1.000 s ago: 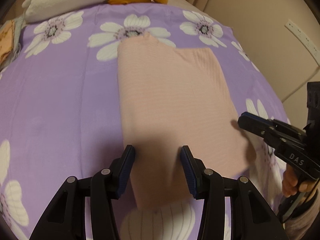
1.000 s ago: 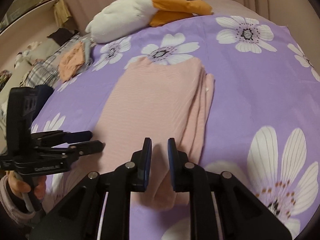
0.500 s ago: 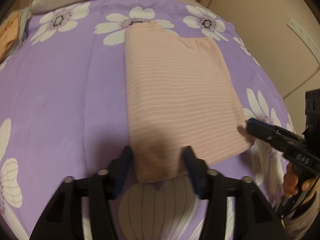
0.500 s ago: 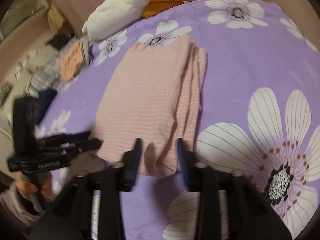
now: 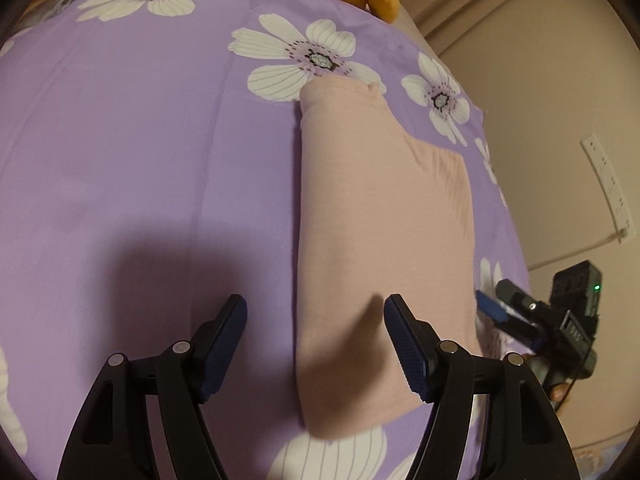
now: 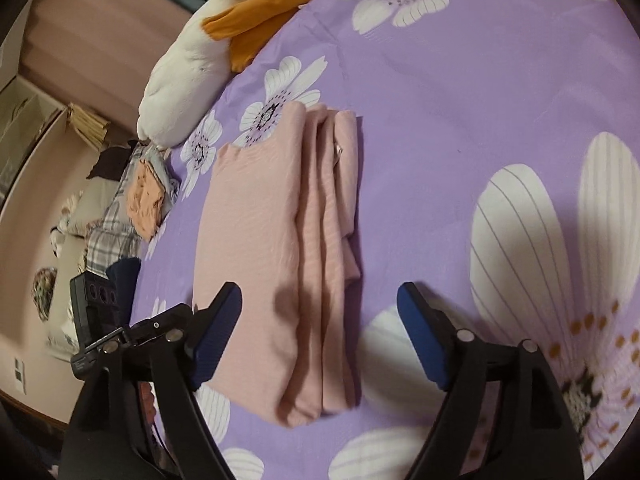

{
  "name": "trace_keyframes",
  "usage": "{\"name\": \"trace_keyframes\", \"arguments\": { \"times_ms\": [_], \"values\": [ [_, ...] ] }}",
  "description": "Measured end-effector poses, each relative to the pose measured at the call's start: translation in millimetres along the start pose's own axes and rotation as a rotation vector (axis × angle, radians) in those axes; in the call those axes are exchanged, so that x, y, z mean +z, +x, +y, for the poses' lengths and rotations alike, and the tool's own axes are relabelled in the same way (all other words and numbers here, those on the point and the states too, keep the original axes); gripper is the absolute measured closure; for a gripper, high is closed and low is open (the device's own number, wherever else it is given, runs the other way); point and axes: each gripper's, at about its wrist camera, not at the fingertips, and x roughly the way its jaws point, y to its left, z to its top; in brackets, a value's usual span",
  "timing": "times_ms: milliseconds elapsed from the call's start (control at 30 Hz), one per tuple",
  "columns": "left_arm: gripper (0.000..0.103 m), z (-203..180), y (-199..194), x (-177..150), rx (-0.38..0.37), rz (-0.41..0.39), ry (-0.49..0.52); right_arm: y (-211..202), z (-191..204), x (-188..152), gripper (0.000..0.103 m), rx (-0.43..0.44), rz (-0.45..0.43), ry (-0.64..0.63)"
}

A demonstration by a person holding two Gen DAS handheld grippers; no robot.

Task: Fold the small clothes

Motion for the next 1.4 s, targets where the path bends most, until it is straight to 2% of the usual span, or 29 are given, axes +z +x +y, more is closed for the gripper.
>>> {"name": "trace_keyframes", "arguments": {
  "times_ms": [267, 400, 500, 600, 633, 767, 900, 933, 1033, 1200, 1400],
  "values": [
    [0.034, -4, 29, 27, -0.124, 0.02, -0.014, 22, -2, 17, 0.02, 0.066, 0.014, 0.02],
    [0.034, -10, 41, 36, -0.13, 0.02, 0.0, 32, 2, 24, 0.021, 0.075, 0.022, -0.003],
    [0.034, -11, 46, 40, -0.138, 0.01, -0.002, 41, 7, 26, 0.025, 0.07, 0.026, -0.03],
    [0.034, -12, 49, 43, -0.144, 0.005, 0.0, 47, 10, 28, 0.036, 0.041, 0.018, -0.06],
    [0.034, -13, 50, 43, -0.141, 0.002, 0.003, 48, 11, 27, 0.043, 0.029, 0.015, -0.065],
    [0.034, -21, 49, 40, -0.095, -0.011, 0.048, 50, 12, 28, 0.059, 0.013, 0.003, -0.074],
    [0.051, -26, 46, 38, -0.052, -0.024, 0.071, 48, 21, 24, 0.07, -0.021, -0.025, -0.112],
    [0.057, -27, 44, 37, -0.046, -0.029, 0.072, 47, 24, 24, 0.072, -0.03, -0.034, -0.124],
    [0.066, -32, 37, 36, -0.024, -0.044, 0.09, 40, 37, 21, 0.074, -0.041, -0.065, -0.169],
    [0.066, -45, 22, 25, 0.029, -0.071, 0.155, 24, 56, 12, 0.074, -0.036, -0.093, -0.233],
    [0.066, -51, -4, 7, 0.05, -0.093, 0.183, 4, 78, -7, 0.074, -0.02, -0.115, -0.279]
  ]
}}
